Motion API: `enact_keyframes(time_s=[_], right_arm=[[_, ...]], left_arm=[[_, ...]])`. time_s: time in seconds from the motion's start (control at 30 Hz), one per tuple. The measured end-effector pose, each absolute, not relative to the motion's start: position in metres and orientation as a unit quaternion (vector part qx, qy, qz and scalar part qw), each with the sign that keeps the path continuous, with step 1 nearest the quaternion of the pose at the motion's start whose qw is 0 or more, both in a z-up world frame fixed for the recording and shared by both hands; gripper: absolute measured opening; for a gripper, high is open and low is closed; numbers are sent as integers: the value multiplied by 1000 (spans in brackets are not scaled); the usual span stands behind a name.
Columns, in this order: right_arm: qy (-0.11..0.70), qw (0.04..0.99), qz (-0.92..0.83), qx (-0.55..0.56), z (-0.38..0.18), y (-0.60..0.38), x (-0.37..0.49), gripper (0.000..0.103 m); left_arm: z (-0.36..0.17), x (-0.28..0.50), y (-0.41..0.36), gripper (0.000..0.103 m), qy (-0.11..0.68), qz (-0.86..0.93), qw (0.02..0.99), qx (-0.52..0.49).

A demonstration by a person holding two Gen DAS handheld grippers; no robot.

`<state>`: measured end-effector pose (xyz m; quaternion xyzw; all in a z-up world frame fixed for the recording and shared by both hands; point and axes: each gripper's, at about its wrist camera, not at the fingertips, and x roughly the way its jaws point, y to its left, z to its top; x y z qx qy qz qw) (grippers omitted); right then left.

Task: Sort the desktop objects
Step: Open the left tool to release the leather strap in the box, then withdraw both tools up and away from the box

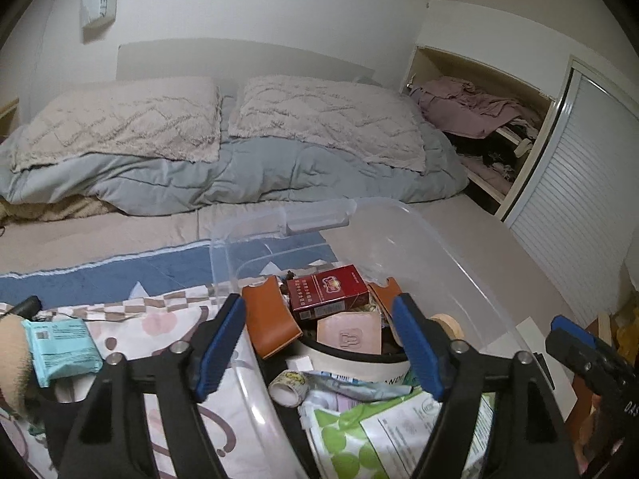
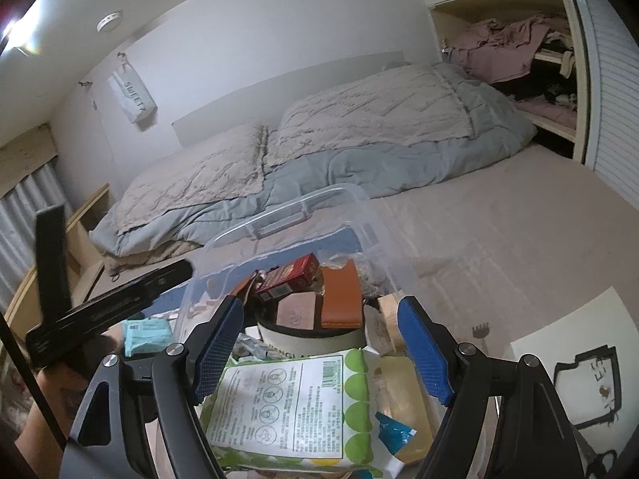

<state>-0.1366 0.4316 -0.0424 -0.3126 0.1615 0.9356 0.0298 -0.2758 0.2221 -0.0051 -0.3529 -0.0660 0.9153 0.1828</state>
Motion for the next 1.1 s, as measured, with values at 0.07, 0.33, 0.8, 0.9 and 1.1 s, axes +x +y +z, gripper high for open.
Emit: enact_keyframes(time_s=[0.07,0.33,0.8,0.9,1.1], right_arm=[[161,36,938,-306,-40,431,-134,93],[152,59,945,-284,-30,424,-124,103],[81,59,963,-251,0,384,-90,103],[76,48,965,-245,6,375,-76,103],[43,44,969,-238,6,350,-48,103]], left_arm=[[2,-268,218,82,-63,918,186,-345],[30,-228,204,102,-47,933,186,-304],[52,-169,168,103,-23,945,173,-276],[55,-155,161,103,-22,946,176,-271],[62,-125,147,103,-26,951,172,-256]])
